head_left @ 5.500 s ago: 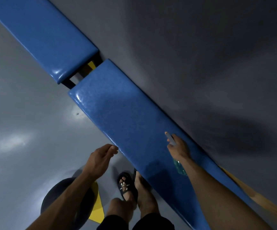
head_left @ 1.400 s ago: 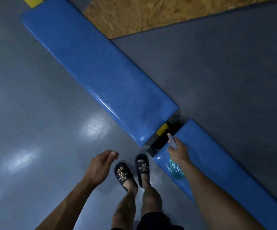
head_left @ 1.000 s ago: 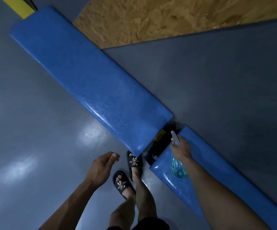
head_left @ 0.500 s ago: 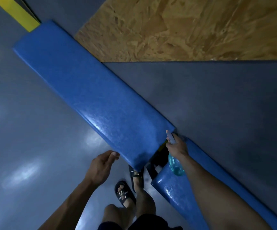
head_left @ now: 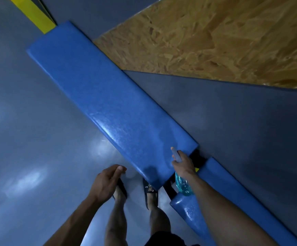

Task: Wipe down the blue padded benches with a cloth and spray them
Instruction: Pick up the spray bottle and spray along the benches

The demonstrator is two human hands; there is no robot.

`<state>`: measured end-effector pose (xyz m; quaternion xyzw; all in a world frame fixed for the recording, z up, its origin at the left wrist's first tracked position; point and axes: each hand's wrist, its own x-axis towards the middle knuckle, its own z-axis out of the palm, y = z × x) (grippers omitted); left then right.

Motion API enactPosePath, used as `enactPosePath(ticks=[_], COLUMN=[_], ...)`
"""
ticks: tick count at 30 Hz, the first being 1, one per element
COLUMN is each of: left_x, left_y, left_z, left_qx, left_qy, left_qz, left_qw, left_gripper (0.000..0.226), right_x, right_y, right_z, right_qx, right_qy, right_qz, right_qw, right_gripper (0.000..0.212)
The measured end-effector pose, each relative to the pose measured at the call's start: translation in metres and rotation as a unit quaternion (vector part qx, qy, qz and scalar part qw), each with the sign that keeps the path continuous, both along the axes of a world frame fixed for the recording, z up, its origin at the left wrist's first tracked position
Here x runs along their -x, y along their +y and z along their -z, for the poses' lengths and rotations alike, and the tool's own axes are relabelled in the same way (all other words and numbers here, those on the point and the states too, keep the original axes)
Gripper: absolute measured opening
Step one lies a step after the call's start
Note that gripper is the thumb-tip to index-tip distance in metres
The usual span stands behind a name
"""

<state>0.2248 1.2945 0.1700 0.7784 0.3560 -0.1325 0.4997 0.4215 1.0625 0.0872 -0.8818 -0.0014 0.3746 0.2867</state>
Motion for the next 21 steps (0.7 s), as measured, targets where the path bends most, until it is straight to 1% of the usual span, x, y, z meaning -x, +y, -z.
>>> enactPosePath(ticks=[2, 5, 9, 13, 16, 19, 21], left_x=[0.003, 0.008, 0.016, 0.026, 0.029, 0.031, 0.033], left_y=[0.011, 0.031, 0.06, 0.089, 0.112, 0.138, 0.156], left_z=[0.004, 0.008, 0.015, 0.02, 0.018, 0.018, 0.017], left_qx=[0.007, 0.02, 0.042, 0.051, 0.045, 0.039, 0.033], left_qy=[-0.013, -0.017, -0.006, 0.002, 0.007, 0.004, 0.001], left_qz=[-0.002, 0.004, 0.006, 0.009, 0.02, 0.016, 0.017], left_qw=[1.0, 1.0, 0.999, 0.999, 0.999, 0.999, 0.999], left_gripper=[0.037, 0.047, 0.045, 0.034, 0.033, 0.03, 0.033], right_x=[0.019, 0.049, 0.088, 0.122, 0.127, 0.112, 0.101], right_y=[0.003, 0.016, 0.041, 0.066, 0.093, 0.127, 0.148], right_z=[0.005, 0.008, 0.006, 0.007, 0.008, 0.002, -0.001], right_qx=[-0.01, -0.006, 0.005, 0.001, -0.002, -0.009, -0.02], right_qy=[0.008, 0.018, 0.03, 0.07, 0.076, 0.046, 0.022], right_qz=[-0.009, -0.025, -0.049, -0.071, -0.076, -0.076, -0.079], right_qw=[1.0, 0.999, 0.998, 0.995, 0.994, 0.996, 0.996], right_gripper=[0.026, 0.027, 0.036, 0.042, 0.04, 0.034, 0.036])
